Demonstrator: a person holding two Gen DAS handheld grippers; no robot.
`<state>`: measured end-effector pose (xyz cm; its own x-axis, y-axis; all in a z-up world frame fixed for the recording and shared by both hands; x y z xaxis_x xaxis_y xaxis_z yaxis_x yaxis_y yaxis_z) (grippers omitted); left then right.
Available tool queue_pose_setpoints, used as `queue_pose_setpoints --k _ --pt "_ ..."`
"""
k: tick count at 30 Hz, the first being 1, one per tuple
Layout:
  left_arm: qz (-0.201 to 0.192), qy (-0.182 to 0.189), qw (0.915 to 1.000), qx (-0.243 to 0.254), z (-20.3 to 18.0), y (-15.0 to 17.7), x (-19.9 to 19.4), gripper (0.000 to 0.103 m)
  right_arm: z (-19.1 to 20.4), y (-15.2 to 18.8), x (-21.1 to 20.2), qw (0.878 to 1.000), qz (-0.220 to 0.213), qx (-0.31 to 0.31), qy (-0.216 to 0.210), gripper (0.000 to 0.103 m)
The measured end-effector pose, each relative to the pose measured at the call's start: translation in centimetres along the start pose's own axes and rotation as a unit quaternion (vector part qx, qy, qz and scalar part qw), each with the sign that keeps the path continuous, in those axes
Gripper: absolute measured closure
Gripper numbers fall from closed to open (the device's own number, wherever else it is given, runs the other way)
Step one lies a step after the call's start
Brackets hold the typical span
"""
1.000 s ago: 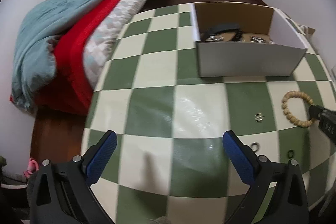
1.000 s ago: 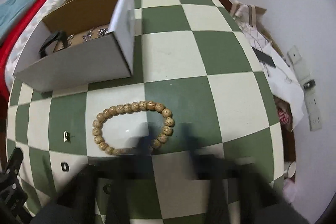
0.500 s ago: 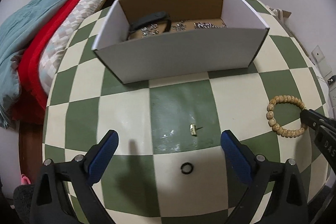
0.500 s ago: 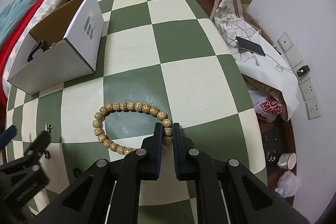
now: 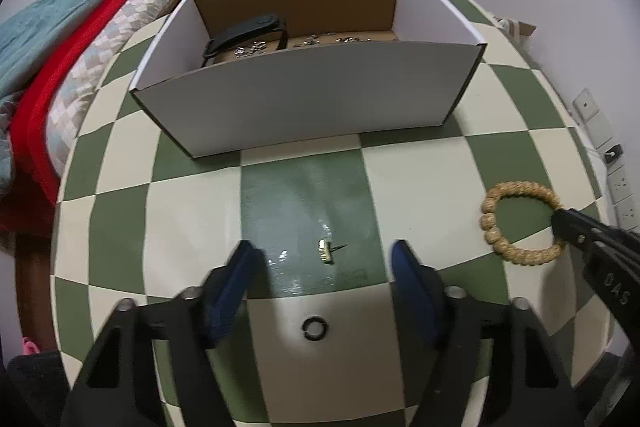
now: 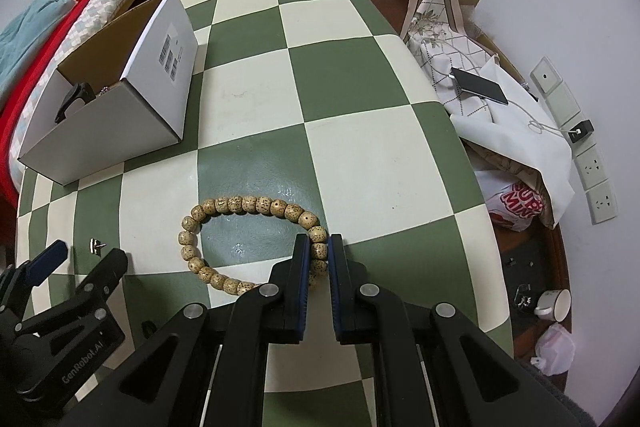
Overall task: Organize jewelry
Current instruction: 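Move the right tool to the wooden bead bracelet and close on it, then lift the bead bracelet with the right tool and carry it over the box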
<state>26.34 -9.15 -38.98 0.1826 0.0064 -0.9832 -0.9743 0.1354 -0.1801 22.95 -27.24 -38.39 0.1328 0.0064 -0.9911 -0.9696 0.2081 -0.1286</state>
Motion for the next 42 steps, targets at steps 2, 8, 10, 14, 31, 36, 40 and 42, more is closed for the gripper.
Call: queue_pose_setpoints --k 2,8,10,14,31,36,40,42 --pt "-0.004 0.011 0.9999 -0.001 -0.3 -0.1 -0.1 0.066 0.1 0.0 0.0 1.000 0.000 0.000 0.001 0.093" --pt "-0.006 0.015 0.9999 -0.002 -0.4 -0.3 -0.4 0.094 0.1 0.1 0.0 1.000 0.001 -0.002 0.004 0.093" --pt "-0.007 0.018 0.9998 -0.005 -0.3 -0.2 -0.4 0.094 0.1 0.1 0.0 1.000 0.002 -0.001 0.004 0.093" --pt "-0.010 0.019 0.9997 -0.008 -0.1 -0.2 -0.6 0.097 0.2 0.1 0.0 1.000 0.001 0.000 0.002 0.093" --pt "-0.080 0.014 0.9967 0.004 0.4 -0.8 -7.4 0.100 3.8 -1.2 -8.0 0.996 -0.070 -0.032 -0.047 0.093" --pt "-0.117 0.018 0.9930 0.005 0.7 -2.2 -11.0 0.100 5.5 -2.2 -11.8 0.992 -0.098 -0.050 -0.059 0.093" --pt "-0.144 0.021 0.9893 0.002 1.5 -3.6 -13.8 0.100 6.6 -3.4 -14.9 0.988 -0.122 -0.063 -0.067 0.093" --pt "-0.153 0.024 0.9879 -0.001 2.0 -4.3 -14.8 0.100 7.3 -4.2 -16.5 0.986 -0.133 -0.069 -0.073 0.093"
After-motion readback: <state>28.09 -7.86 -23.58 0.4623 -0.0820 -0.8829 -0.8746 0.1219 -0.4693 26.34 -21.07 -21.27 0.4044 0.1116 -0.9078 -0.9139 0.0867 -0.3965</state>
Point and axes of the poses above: each gripper's, at about its wrist camera, not at the fingertips, and x roughly the way its jaws point, z to its left, y to its underside, the point moved 9 cm from there along x, roughly the way its jaws point, and after that the axes turned 13 degrees about z, right-handed, at the moved point
